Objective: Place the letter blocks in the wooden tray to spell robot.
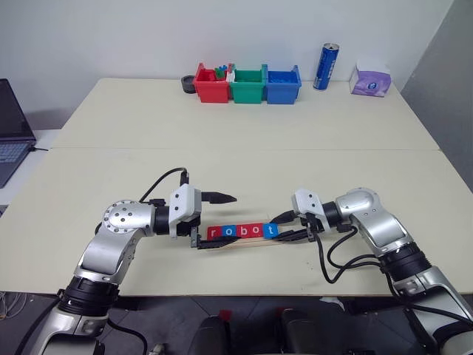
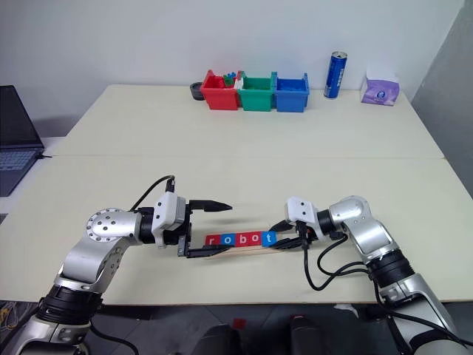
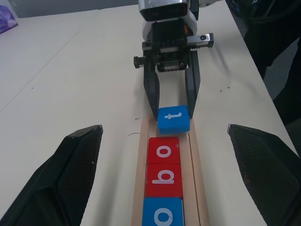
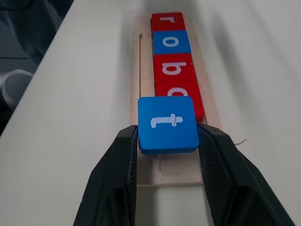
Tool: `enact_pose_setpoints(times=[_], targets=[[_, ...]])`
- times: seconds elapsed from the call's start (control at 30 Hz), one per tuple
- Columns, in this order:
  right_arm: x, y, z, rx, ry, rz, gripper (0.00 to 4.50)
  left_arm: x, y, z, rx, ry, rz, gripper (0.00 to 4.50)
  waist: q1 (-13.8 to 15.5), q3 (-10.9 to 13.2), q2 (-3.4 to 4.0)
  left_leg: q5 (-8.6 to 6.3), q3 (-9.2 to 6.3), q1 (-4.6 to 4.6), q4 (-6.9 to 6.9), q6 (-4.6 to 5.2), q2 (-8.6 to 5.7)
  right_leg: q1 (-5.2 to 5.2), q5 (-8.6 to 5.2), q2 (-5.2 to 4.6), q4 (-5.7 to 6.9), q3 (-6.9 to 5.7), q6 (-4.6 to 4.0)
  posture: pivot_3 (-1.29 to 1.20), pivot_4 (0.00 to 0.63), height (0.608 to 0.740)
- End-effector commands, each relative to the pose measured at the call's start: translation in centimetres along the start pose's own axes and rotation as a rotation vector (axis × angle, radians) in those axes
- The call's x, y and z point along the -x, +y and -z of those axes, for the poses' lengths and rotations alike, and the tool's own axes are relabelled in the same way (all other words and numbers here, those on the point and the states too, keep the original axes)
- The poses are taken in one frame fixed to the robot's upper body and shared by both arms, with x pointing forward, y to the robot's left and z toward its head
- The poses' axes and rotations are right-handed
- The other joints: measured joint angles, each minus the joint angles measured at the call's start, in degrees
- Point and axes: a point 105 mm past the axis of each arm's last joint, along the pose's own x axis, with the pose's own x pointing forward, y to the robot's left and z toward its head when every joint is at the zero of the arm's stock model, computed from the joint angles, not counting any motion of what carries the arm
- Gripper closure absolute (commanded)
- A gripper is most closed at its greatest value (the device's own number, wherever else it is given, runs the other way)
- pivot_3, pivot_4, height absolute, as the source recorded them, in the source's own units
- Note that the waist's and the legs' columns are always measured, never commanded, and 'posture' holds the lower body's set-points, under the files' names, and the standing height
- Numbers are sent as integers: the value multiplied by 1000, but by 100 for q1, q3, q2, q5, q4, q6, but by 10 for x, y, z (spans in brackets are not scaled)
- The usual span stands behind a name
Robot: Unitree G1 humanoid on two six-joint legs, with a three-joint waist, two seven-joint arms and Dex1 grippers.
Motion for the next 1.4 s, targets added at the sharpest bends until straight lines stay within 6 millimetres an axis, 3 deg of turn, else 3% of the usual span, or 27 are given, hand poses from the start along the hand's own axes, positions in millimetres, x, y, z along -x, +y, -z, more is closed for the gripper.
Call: enact_pose_setpoints(times=[0.03,0.8,1.03,1.1,1.37,1.4], targets=[[1,-8,-12,58,-10,14,3035,1,1,-11,-34,-26,-13,0,0,0,0,0,0,1,0,0,0,0,0,0,1,0,0,0,150,740],[3,-15,-1,89,38,22,3035,-3,3,-13,-37,-31,-6,0,-2,0,0,0,1,0,0,0,0,0,0,0,1,1,0,0,150,740],[2,-13,-7,88,10,2,555,-2,4,-13,-39,-29,-12,0,-2,0,0,0,1,0,0,0,0,0,0,0,1,1,0,0,150,740],[2,-13,-9,84,-2,1,27,-2,4,-13,-39,-29,-12,0,-2,0,1,0,0,0,0,0,0,0,0,0,1,1,0,0,150,740],[13,-16,-14,54,-40,37,27,-2,5,-13,-42,-30,-8,0,-1,0,1,0,0,0,0,0,0,0,0,-1,1,1,0,0,150,740],[13,-15,-15,52,-43,34,392,-2,5,-13,-43,-30,-7,0,-1,0,1,0,1,0,0,0,0,0,0,-1,1,1,0,0,150,740]])
